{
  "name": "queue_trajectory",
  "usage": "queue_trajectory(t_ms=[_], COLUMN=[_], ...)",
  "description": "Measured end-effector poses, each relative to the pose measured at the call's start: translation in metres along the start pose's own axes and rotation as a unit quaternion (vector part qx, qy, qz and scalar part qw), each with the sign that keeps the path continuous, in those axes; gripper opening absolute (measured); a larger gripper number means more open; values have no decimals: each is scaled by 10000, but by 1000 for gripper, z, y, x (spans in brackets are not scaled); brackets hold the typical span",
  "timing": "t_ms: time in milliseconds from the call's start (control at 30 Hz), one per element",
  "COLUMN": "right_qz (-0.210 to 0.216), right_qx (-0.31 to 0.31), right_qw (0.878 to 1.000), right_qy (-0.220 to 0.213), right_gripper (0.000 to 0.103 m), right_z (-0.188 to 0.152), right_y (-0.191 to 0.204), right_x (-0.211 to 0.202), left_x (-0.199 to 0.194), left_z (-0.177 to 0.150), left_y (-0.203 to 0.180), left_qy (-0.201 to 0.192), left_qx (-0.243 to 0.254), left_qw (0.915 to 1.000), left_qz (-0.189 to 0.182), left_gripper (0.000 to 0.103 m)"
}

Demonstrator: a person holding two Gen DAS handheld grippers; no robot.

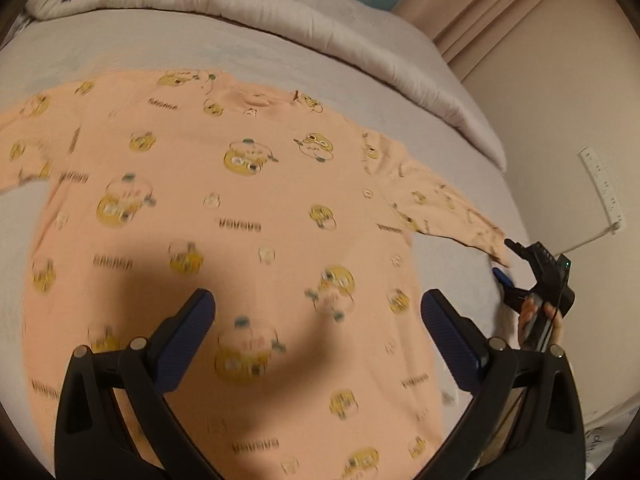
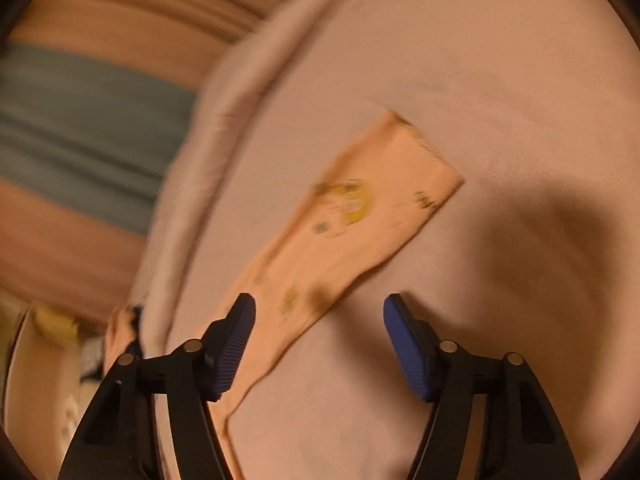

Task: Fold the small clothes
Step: 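Grasp the sleeve cuff with the right gripper and lift it, then fold the sleeve across the shirt body with the right gripper while the left gripper grasps the other sleeve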

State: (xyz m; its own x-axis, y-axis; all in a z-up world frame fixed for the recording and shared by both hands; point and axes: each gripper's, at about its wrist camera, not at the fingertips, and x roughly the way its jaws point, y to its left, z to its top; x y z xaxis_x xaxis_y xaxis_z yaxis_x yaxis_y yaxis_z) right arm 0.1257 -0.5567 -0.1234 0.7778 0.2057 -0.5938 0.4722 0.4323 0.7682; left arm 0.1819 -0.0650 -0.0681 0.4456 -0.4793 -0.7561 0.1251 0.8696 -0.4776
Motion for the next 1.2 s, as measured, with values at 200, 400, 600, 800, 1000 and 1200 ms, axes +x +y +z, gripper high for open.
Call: queue_trajectory(t_ms=[200,400,600,800,1000,1200], right_qz=[544,255,-198,-53,126,326], right_qx=[695,-207,-3319,-5631,-6869,-7105], right_qw=[9948,9946,9352,8237,7266,6893], right_qy=[-510,-986,-1216,-665,79,1375], right_gripper=[31,7,7,7,7,27], right_z=[11,4,-71,-213,-354,-394], right_y=[-17,21,170,285,315,285], right_x=[2,-9,-22,24,101,138], left_x=[19,15,3,-21,-35,-34], left_z=[40,70,83,81,71,59], left_y=[17,49,83,110,148,166], left_qy=[-45,-174,-201,-408,-510,-385], left_qx=[-386,-815,-1213,-1554,-1995,-2245], left_qw=[9991,9957,9886,9795,9680,9620], left_qz=[-172,-411,-872,-1212,-1436,-1508], left_gripper=[103,103,103,103,103,103])
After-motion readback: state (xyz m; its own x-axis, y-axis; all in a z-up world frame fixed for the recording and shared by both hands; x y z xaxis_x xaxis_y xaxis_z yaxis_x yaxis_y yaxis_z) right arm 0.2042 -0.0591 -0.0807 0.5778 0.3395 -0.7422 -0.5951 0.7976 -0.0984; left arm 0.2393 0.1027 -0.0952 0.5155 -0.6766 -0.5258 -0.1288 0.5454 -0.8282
